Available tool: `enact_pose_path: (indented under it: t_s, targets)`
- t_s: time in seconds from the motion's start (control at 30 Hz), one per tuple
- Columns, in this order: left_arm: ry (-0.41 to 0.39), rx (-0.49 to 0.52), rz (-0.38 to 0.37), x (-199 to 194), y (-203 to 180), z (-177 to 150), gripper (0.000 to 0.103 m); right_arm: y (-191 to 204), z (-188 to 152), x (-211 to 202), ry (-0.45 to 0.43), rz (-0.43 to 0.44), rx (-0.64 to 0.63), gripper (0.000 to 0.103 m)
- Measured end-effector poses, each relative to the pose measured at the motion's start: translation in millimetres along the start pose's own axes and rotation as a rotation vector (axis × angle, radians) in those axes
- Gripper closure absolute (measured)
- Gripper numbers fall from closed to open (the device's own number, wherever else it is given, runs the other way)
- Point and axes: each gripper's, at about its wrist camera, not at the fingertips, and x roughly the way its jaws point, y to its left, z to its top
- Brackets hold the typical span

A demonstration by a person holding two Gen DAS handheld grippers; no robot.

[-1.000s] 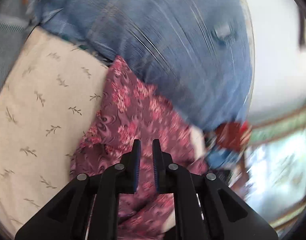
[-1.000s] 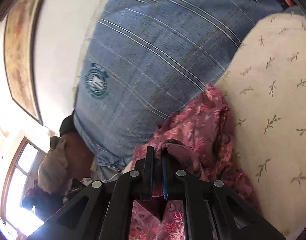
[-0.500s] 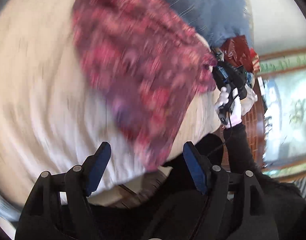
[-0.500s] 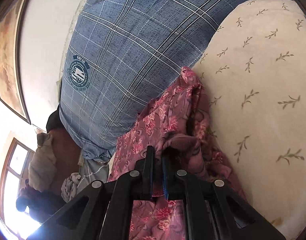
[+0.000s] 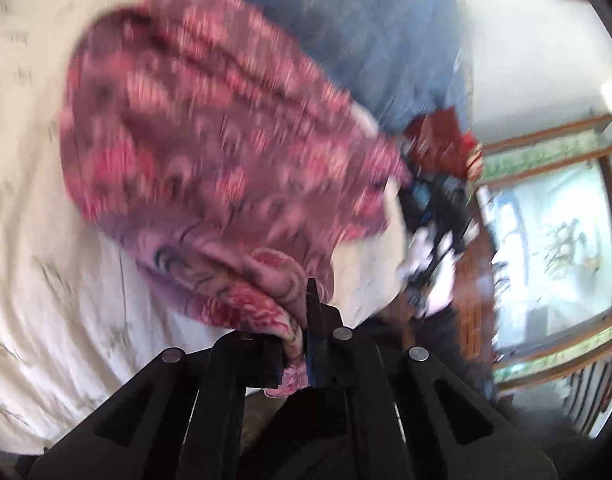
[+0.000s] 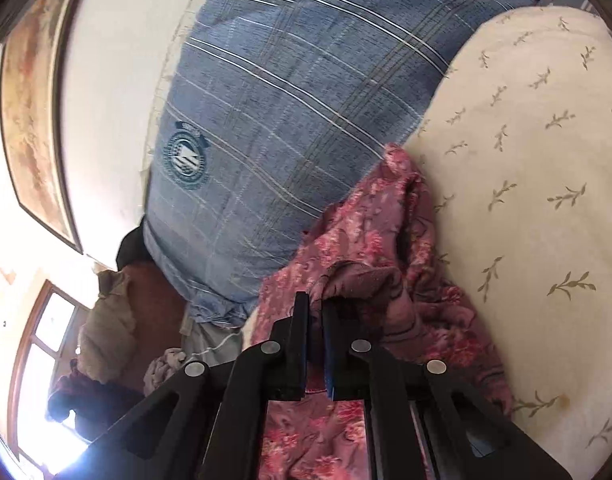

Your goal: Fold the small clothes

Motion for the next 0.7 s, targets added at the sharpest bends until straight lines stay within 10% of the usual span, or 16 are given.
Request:
enact_pose_path:
  t_s: [0.33,0.7]
  targets:
    - [-0.277,-0.161,-0.082,-43,30,150,0.098,-10,53,26,-0.071,0.012,0.078,0.098]
    - [-0.281,-0.384,0.101,18,101,286,0.098,-53,102,94,-0.089,-0.066,0.242,0.093]
